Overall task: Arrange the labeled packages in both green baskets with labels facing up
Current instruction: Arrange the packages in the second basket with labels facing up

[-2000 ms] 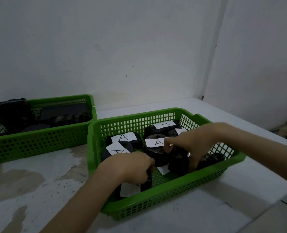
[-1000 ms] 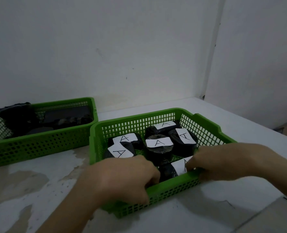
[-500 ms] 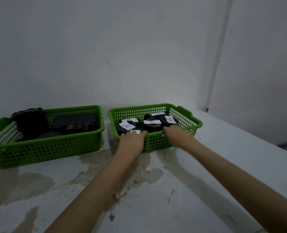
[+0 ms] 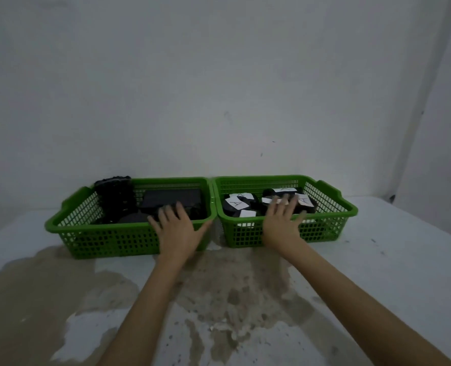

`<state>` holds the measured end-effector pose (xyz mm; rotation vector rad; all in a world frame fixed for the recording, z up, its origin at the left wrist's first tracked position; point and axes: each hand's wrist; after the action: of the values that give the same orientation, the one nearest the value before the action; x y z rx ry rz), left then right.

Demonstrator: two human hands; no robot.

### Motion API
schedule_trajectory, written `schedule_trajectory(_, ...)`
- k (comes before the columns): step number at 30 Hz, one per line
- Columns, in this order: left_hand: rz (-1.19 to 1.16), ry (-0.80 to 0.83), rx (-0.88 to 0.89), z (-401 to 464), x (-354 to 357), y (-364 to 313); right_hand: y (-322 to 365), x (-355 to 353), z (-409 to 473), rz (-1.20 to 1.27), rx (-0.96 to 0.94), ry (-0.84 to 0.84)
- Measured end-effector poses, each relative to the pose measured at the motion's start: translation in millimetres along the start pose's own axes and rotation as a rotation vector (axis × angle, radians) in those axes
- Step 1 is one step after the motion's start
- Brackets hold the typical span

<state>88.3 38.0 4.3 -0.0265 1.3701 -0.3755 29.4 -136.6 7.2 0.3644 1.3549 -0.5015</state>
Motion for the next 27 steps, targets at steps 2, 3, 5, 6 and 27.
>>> schedule_trajectory(2, 0.134, 0.135, 0.049, 1.8, -8.5, 13.6, 29.6, -16.7, -9.3, 0.068, -0.283, 0.119)
schedule_trajectory(3, 0.178, 0.197, 0.097, 2.6, -14.1, 17.5, 44.6, -24.2, -13.7, 0.077, -0.403, 0.175)
schedule_trajectory(5, 0.186, 0.31, 0.191, 6.8, -26.9, 24.4, 70.7, -33.0, -17.6, 0.064, -0.594, 0.263)
schedule_trajectory(6, 0.157, 0.362, 0.237, 10.3, -33.7, 28.5, 80.3, -34.0, -16.4, 0.062, -0.637, 0.313)
schedule_trajectory(27, -0.064, 0.669, 0.027, 117.9, -36.8, 91.1, 178.6, -33.1, 95.3, 0.233, -0.608, 0.609)
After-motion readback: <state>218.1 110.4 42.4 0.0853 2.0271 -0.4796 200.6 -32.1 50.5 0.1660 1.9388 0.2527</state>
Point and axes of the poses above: each hand's wrist, its own z-axis towards the middle knuckle, its own x-axis out of the palm, y = z × x, and after that the axes turned 1 degree about y, right-handed
